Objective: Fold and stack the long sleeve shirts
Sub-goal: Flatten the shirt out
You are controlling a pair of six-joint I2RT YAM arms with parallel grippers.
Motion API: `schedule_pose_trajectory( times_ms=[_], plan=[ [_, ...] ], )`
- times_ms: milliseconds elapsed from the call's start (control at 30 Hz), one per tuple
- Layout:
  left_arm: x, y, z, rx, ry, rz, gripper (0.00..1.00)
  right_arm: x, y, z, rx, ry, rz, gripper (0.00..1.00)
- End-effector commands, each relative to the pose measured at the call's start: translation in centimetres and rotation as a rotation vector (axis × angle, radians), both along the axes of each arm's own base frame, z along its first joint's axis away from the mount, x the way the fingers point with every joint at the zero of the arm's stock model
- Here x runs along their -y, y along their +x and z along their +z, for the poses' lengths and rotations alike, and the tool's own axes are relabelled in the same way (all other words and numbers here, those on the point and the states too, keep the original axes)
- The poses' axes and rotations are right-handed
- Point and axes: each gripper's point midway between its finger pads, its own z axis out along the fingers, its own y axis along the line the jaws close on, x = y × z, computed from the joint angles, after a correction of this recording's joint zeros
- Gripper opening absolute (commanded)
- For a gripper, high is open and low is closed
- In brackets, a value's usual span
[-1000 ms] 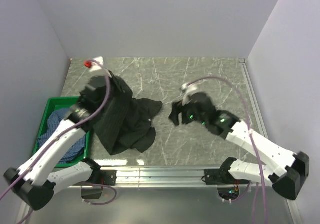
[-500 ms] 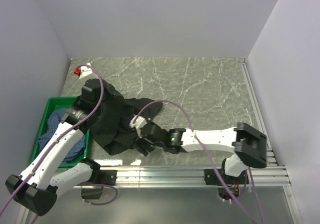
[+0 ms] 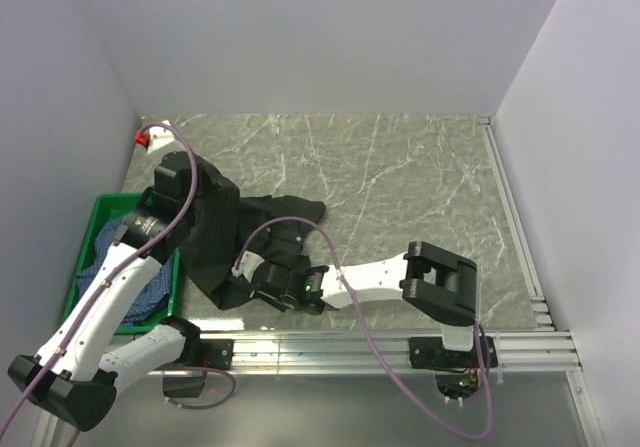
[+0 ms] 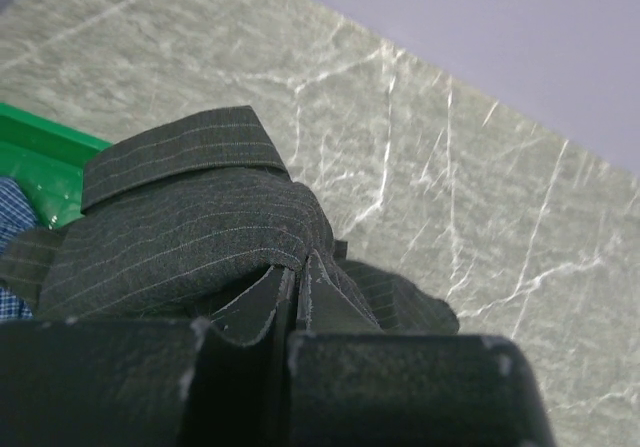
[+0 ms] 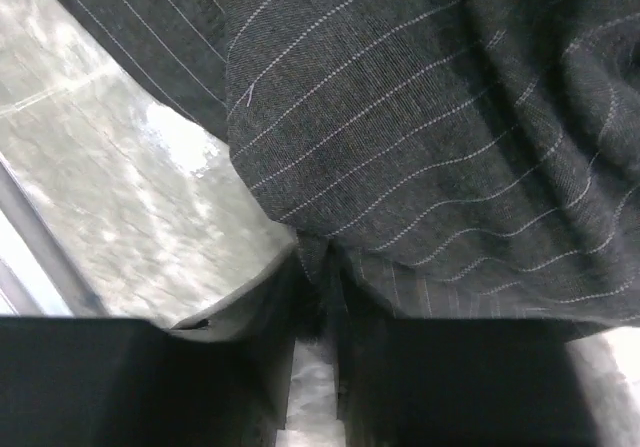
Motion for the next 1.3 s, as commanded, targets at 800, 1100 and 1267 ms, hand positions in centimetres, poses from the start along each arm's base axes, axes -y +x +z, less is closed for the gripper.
schedule_pose_trajectory(
  times_ms=[800, 1100, 1267],
  plan=[
    [0.6, 3.2, 23.8, 0.414, 0.026, -0.035, 0.03, 13.2, 1.5, 28.1, -0.205, 0.522, -0.177, 0.0],
    [12.3, 17.8, 7.0, 0.151, -0.064, -0.292, 0.22, 20.7, 12.3, 14.7, -0.405, 0.403, -0.692, 0.15],
    [16.1, 21.4, 4.8, 0.075, -0.095, -0.397, 0.52, 23.2, 15.4, 14.5, -0.29, 0.34, -0.828, 0.57]
  ],
)
